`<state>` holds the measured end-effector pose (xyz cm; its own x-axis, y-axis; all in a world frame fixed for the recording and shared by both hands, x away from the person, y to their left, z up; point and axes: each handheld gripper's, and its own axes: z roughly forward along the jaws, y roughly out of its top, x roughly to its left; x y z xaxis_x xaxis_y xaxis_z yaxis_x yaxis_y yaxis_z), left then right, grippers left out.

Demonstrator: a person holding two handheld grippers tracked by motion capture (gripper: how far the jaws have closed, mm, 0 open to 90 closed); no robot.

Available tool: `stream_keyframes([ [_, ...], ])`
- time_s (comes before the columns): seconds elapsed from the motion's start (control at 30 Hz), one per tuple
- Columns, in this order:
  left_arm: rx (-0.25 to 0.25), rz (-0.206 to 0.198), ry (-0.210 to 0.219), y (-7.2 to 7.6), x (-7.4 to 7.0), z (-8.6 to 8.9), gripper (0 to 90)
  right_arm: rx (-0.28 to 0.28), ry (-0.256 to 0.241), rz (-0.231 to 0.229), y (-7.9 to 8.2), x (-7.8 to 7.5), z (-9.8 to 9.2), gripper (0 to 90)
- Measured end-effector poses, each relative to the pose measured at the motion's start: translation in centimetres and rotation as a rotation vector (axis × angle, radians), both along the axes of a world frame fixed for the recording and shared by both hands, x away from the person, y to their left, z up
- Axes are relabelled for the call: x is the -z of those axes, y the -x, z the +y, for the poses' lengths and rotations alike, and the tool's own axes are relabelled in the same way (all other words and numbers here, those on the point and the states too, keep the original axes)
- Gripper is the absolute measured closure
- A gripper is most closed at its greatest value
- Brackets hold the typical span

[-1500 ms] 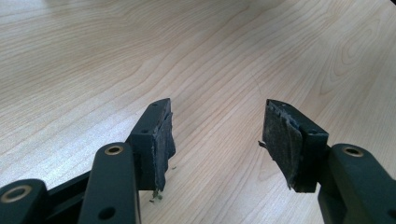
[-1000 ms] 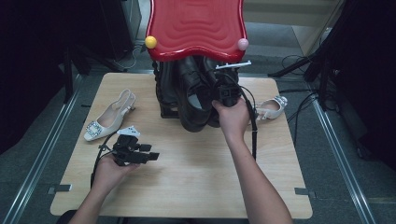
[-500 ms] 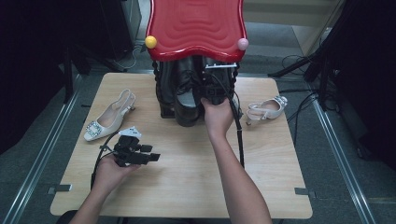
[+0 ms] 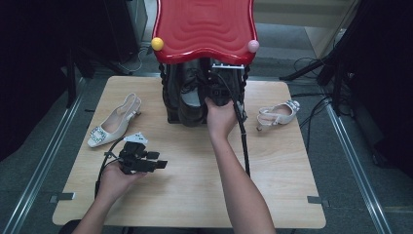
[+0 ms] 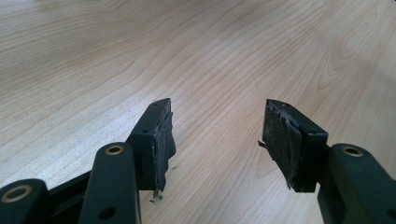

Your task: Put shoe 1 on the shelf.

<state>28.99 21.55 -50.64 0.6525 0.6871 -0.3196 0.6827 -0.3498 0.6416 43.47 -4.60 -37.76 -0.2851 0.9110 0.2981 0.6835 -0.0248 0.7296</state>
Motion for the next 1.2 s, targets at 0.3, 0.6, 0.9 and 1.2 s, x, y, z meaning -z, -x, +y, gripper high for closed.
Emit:
stream_keyframes([
  [0.3,0.009,0.004,-0.004,0.0,0.1,-0.2,43.2,-0.042,0.064,-0.016,-0.2,0.8,1.1,74.7],
  [0.6,0.009,0.004,-0.008,0.0,0.1,-0.3,43.1,-0.082,0.011,0.016,-0.4,0.7,0.7,63.3],
  [0.9,0.008,-0.01,-0.003,0.1,0.0,-0.2,43.2,-0.127,0.042,-0.02,0.0,0.4,0.5,62.4],
  [1.2,0.008,-0.009,-0.006,0.1,0.0,-0.2,43.2,-0.167,0.034,-0.043,1.1,-0.2,-0.3,60.5],
])
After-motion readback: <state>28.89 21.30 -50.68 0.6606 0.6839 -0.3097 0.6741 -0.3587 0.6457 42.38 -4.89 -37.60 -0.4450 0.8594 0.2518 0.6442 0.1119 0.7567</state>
